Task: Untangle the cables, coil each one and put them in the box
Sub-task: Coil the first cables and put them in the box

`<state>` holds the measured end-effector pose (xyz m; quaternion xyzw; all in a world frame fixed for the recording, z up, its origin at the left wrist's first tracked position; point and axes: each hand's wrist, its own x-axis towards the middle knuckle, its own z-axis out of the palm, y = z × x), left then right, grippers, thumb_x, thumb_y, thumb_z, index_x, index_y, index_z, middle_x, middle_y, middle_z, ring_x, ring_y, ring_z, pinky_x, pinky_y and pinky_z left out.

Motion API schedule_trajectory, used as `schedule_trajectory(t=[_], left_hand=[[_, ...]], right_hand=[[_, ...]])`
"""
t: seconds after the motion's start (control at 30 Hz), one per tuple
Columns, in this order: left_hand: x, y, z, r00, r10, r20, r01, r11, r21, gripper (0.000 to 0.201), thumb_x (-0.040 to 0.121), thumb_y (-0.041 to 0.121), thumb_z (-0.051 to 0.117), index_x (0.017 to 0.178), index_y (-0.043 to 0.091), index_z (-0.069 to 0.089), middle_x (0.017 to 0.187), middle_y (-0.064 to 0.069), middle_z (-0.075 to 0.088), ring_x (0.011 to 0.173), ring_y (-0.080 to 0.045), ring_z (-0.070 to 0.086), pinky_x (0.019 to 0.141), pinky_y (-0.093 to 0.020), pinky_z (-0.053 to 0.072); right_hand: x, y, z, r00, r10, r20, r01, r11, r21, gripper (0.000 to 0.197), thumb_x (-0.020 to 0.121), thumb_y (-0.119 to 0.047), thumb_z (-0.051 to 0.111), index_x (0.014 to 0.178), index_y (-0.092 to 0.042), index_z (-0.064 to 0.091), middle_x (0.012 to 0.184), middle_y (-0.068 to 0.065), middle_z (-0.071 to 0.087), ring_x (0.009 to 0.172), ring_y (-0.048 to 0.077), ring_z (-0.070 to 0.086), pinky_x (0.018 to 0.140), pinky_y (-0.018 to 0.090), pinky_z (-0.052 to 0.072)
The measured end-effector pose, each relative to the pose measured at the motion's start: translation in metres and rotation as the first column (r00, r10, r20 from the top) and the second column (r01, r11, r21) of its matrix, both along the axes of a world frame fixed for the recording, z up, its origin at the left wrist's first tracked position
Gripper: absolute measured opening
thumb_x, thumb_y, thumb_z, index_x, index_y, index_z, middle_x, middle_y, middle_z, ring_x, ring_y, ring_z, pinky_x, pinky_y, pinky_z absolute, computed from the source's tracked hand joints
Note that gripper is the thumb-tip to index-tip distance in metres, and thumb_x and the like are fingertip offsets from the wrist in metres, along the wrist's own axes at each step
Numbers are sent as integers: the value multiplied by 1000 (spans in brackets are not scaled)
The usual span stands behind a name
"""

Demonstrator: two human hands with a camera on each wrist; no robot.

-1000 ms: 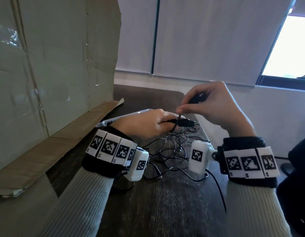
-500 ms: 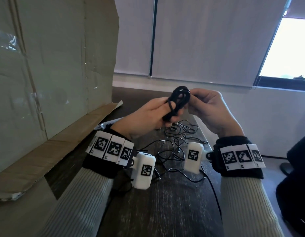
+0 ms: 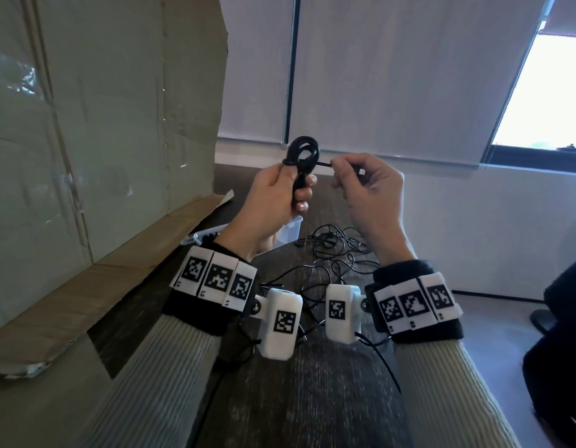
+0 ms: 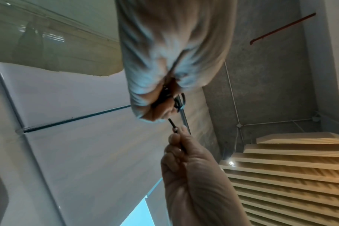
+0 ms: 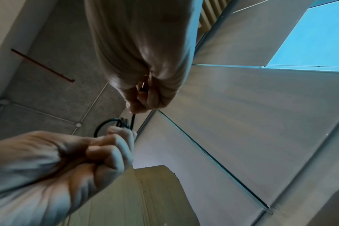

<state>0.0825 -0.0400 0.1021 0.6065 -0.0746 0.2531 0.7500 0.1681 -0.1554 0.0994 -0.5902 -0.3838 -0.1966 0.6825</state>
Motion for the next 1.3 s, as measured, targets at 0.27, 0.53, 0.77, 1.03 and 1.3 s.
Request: schedule_trajectory(t=[0.27,0.53,0.77,1.03,1.3], left_hand=[[8,14,-7,976,219,-16,-214,964,157,22,104,14,27,108,4,46,79,1,47,57,-5,36,52,-18,32],[9,17,-7,957,286,39,-288,935,208,19,103,12,27,104,6,44,78,0,47,56,-6,38,52,-19,33],[17,22,-16,899,417,133,-434,810,394,21,95,31,32,91,18,49,71,2,51,59,-13,45,61,-38,39],[21,12,-19,907,390,159,-421,832,361,17,102,15,32,106,19,48,77,0,53,58,-8,43,59,-29,38],[15,9,-13,923,341,177,-384,811,441,17,102,13,32,110,14,47,76,3,57,57,-8,42,62,-25,40]], right_hand=[[-8,7,-1,984,-9,178,38,987,-158,12,81,-17,76,91,-24,73,74,-10,69,64,5,63,63,26,54],[-8,12,-4,963,104,248,-50,976,-213,19,85,-12,72,104,-10,73,100,-3,65,93,16,64,82,27,55],[-9,9,-1,967,209,143,-179,963,-201,11,93,-8,61,100,-6,69,88,10,74,91,27,70,94,46,53],[-9,8,-2,962,260,-86,-269,956,-118,44,96,-6,55,139,-5,46,68,-1,61,64,7,62,73,21,55],[-8,-9,12,981,184,-59,-189,977,-96,8,93,-12,62,88,-12,68,61,6,61,52,9,52,52,12,39]])
